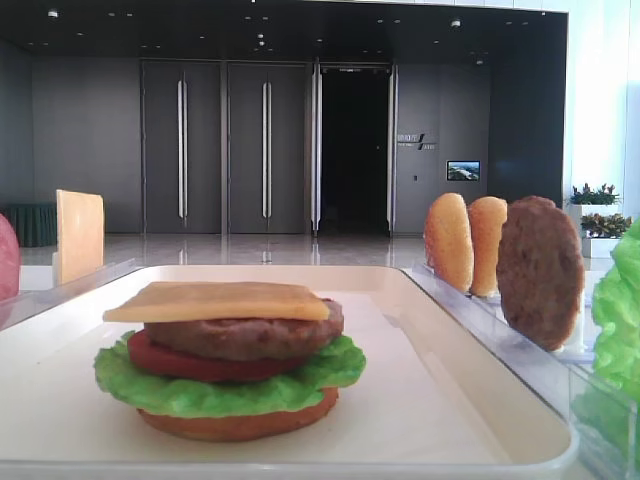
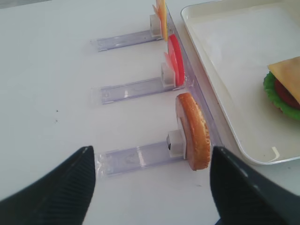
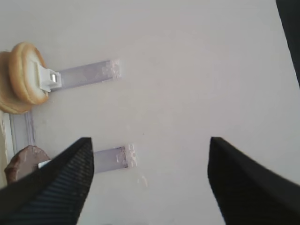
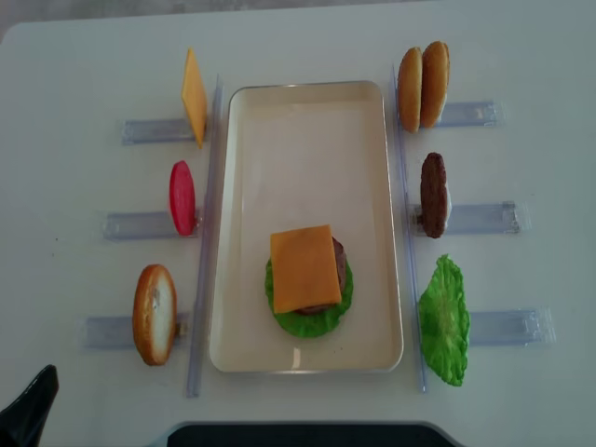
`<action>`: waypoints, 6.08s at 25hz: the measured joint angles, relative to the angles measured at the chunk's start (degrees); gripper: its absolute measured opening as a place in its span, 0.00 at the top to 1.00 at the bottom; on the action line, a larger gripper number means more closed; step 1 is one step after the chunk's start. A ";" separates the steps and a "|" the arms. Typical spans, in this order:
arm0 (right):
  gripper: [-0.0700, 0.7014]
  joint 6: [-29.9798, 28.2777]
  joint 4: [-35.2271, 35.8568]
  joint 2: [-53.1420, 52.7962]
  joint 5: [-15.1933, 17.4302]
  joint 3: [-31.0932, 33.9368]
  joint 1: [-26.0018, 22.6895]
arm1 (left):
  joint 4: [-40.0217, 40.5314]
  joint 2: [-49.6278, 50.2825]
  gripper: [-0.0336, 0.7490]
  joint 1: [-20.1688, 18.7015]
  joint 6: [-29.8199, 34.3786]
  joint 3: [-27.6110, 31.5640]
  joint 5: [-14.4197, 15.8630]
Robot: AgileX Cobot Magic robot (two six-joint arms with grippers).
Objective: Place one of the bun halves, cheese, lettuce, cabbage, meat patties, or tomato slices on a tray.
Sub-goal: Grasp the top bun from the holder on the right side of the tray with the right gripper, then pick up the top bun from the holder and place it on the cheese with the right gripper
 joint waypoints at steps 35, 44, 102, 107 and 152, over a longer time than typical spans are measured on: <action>0.27 15.69 -7.71 21.08 1.08 -16.64 30.57 | 0.00 0.00 0.22 0.00 0.00 0.00 0.00; 0.27 16.13 -7.06 29.57 1.03 -25.15 33.29 | 0.00 0.00 0.22 0.00 0.00 0.00 0.00; 0.28 13.71 -9.04 41.51 -3.81 -25.62 32.68 | 0.00 0.00 0.22 0.00 0.00 0.00 0.00; 0.28 13.65 -9.04 42.64 -4.19 -25.68 32.68 | 0.00 0.00 0.22 0.00 0.00 0.00 0.00; 0.66 11.81 -7.65 40.78 1.12 -37.29 32.98 | 0.00 0.00 0.22 0.00 0.00 0.00 0.00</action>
